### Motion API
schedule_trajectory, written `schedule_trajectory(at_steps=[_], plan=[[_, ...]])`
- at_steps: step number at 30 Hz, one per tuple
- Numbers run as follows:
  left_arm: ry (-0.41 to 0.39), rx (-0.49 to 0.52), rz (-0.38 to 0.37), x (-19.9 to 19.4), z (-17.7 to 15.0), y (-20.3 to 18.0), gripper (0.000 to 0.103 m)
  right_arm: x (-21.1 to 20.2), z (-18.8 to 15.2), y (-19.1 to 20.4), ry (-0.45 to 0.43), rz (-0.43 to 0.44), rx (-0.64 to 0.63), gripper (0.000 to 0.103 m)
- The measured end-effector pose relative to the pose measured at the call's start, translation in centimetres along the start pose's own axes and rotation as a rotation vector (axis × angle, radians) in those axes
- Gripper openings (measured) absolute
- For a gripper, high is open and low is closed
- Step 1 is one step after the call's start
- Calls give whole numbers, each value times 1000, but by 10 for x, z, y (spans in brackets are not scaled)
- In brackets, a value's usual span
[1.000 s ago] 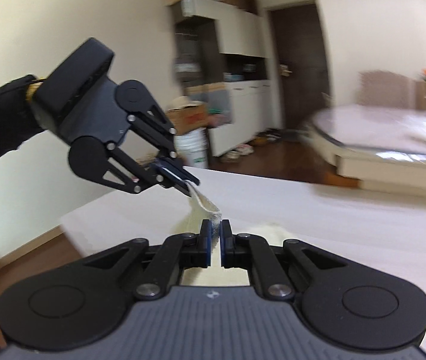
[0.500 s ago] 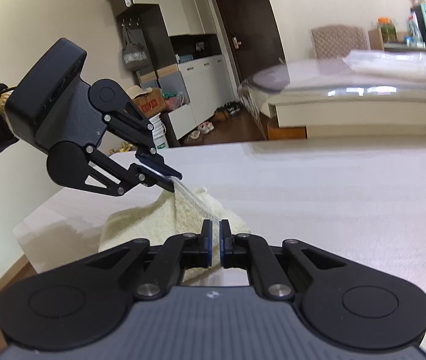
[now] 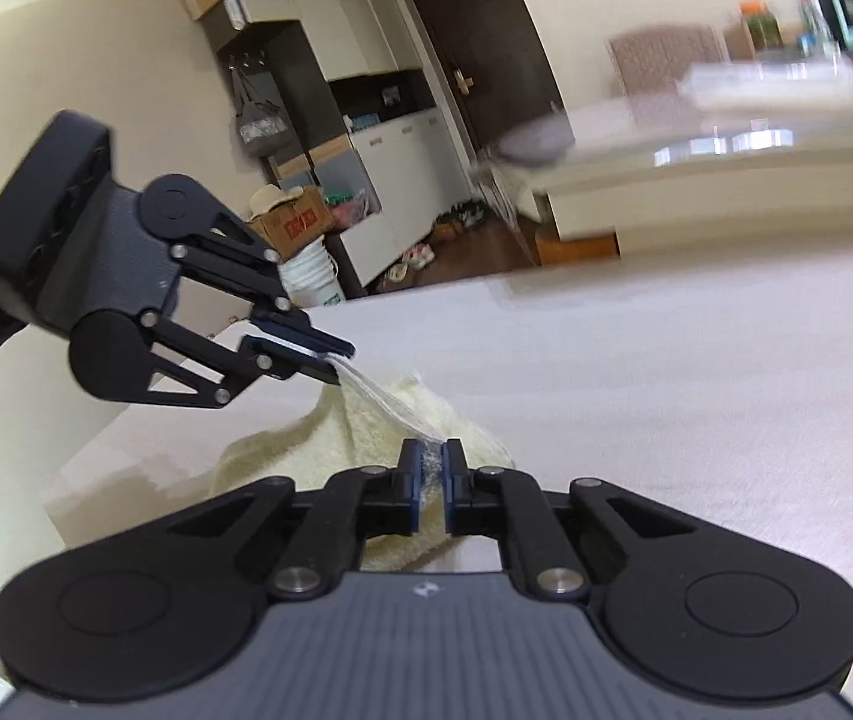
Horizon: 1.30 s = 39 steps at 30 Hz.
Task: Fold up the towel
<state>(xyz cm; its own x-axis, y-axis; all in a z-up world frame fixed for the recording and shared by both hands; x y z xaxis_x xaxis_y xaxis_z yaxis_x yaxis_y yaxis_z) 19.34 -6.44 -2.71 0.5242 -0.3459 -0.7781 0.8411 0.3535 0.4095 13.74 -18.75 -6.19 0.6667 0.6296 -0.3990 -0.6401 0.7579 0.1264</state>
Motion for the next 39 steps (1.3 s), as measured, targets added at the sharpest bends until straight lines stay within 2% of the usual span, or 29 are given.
schedule_trajectory(at_steps=[3, 7, 9, 10, 11, 14, 17, 24, 29, 30, 32, 36, 39], plan=[[0, -35, -2, 10, 5, 5, 11, 0, 2, -2, -3, -40, -16, 8], [19, -93, -21, 28, 7, 11, 15, 10, -6, -10, 54, -71, -15, 10], [25, -137, -28, 34, 6, 15, 27, 14, -10, -12, 77, -77, -16, 15], [22, -171, -18, 35, 5, 20, 37, 13, -10, -12, 80, -77, -20, 15], [17, -206, -12, 35, 3, 26, 41, 12, -10, -12, 82, -77, -23, 16], [-8, -302, -16, 27, -2, 42, 43, 9, -9, -11, 78, -81, -32, 17], [-24, -379, 4, 20, -5, 52, 43, 6, -8, -10, 66, -93, -38, 17], [-4, -389, 46, 36, -9, 43, 44, 7, -7, -6, 72, -120, -77, 17], [-24, -465, 90, 19, -13, 47, 43, -4, -3, 3, 60, -104, -124, 19], [-26, -476, 99, 13, -15, 46, 43, -7, -2, 5, 56, -96, -135, 19], [-31, -530, 109, -9, -24, 41, 43, -16, -2, 21, 41, -26, -179, 19], [-36, -610, 84, -43, -46, 18, 43, -25, -13, 61, 67, 73, -302, 18], [-16, -624, 92, -51, -62, -3, 44, -21, -25, 80, 102, 79, -361, 18]])
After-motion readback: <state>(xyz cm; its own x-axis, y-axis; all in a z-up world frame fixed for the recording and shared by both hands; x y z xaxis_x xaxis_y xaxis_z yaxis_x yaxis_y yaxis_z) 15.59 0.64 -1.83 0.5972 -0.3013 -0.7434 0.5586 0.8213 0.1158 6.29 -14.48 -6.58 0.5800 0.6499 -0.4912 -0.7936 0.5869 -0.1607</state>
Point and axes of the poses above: each gripper's, at about its wrist camera, not at the fingertips, and x roughly the way its jaws point, y to its left, z to its top, the point moved 3 cm from there along x, roughly the way its jaws point, and after that the axes turned 13 degrees about -x, right-handed, at the moved point
